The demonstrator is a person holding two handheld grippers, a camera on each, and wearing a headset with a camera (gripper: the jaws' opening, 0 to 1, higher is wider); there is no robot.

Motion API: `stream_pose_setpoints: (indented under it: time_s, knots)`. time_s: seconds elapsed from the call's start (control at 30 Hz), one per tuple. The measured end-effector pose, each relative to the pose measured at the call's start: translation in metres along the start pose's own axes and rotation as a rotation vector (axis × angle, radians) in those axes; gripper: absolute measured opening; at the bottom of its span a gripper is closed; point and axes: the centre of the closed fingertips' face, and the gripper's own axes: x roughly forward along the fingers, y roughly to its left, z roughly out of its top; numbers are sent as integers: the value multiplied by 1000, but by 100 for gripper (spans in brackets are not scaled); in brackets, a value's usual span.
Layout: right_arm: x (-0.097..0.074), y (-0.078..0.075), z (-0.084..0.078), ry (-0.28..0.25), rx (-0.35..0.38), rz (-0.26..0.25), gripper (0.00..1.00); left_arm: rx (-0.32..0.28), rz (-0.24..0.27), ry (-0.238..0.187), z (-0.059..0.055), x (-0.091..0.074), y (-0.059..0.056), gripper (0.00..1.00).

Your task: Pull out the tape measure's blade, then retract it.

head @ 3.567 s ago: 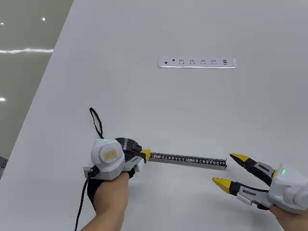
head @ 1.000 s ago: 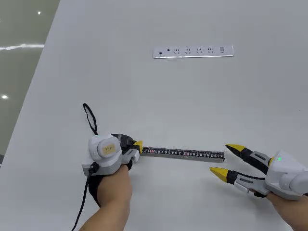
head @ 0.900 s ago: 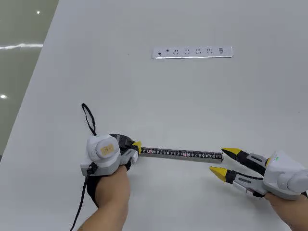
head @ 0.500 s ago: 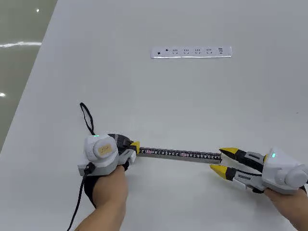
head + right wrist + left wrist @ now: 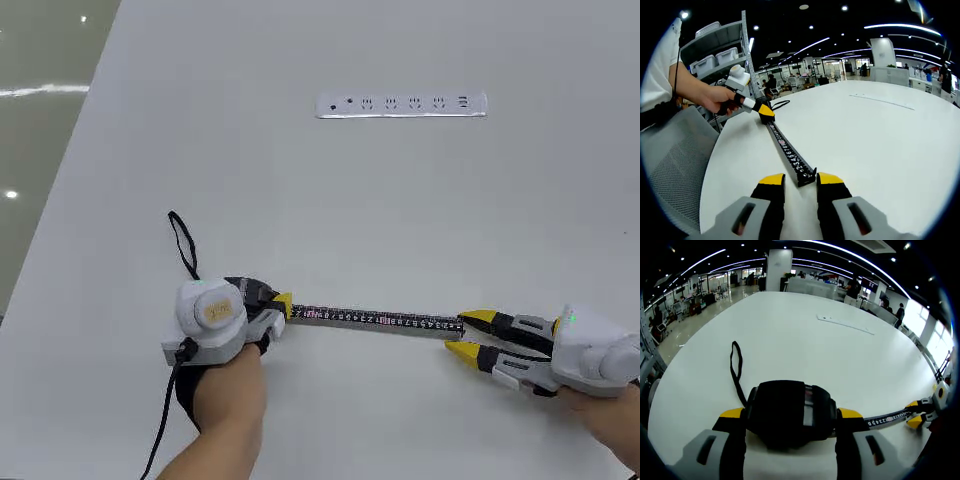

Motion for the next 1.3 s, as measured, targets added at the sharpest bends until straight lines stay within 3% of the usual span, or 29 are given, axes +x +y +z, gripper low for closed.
stream_pose_setpoints:
  time_s: [0.43,1.3]
  knots:
    - [0,-5,0,-18,-2,12,14,2,2,1,0,0,0,71]
    - [-2,4,7,-31,-7,23,12,1,1,1,-1,0,1,70]
